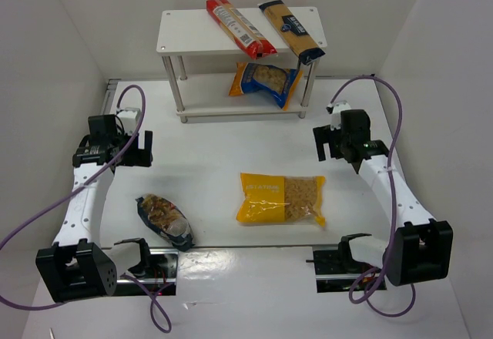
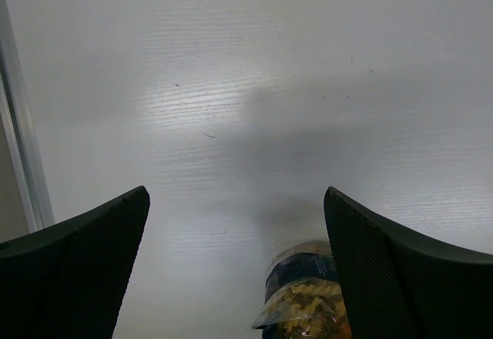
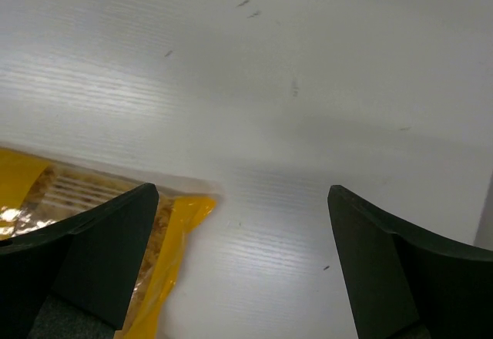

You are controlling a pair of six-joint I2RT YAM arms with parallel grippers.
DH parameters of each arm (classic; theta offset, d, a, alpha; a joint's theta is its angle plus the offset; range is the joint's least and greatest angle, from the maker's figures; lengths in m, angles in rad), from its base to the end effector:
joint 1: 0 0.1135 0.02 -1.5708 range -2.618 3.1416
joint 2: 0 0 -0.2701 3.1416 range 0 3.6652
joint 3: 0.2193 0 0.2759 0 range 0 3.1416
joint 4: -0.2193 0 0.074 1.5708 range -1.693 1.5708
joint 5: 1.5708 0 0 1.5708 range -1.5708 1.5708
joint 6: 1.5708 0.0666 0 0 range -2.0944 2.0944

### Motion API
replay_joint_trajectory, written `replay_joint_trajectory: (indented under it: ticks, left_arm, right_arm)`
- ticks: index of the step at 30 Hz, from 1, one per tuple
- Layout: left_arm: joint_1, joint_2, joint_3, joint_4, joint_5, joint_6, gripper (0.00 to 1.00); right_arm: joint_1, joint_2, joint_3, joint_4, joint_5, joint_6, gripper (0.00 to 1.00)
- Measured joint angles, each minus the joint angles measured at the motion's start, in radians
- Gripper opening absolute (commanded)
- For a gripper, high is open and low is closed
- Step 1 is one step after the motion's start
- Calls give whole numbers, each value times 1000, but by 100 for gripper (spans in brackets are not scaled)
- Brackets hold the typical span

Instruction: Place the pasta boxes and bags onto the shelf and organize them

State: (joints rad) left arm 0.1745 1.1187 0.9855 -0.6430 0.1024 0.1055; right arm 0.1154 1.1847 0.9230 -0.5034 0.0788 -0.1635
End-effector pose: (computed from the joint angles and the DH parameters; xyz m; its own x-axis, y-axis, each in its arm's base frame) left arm 0.2739 0.0414 0.2819 -0.6967 -0.0164 -0.7172 -0.0276 0.9996 0.0039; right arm 0.2938 0.0288 0.2548 -0.6693 -0.2409 -0.7028 -0.1696 0.9705 -0.1712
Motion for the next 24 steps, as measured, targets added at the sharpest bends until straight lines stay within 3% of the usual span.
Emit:
replay_joint_trajectory:
  ticks: [5,10,17,21,24]
  left_arm:
    - [0,-10,0,-2,8,0,100]
    - [0,-11,0,-4,9,0,100]
    - [0,-11,0,-8,11,0,100]
    - [-6,5,0,-8,11,0,100]
    - [-7,8,0,-8,11,0,100]
  right_arm:
    - [43,2,22,-84,-255,-136,99]
    - [251,90,114,-171,-382,-306,99]
    - [543,330,118,-251,-410,-452,99]
    - [695,361,114,-259,-374,-467,99]
    - [716,362,111,-255,-362,-470,99]
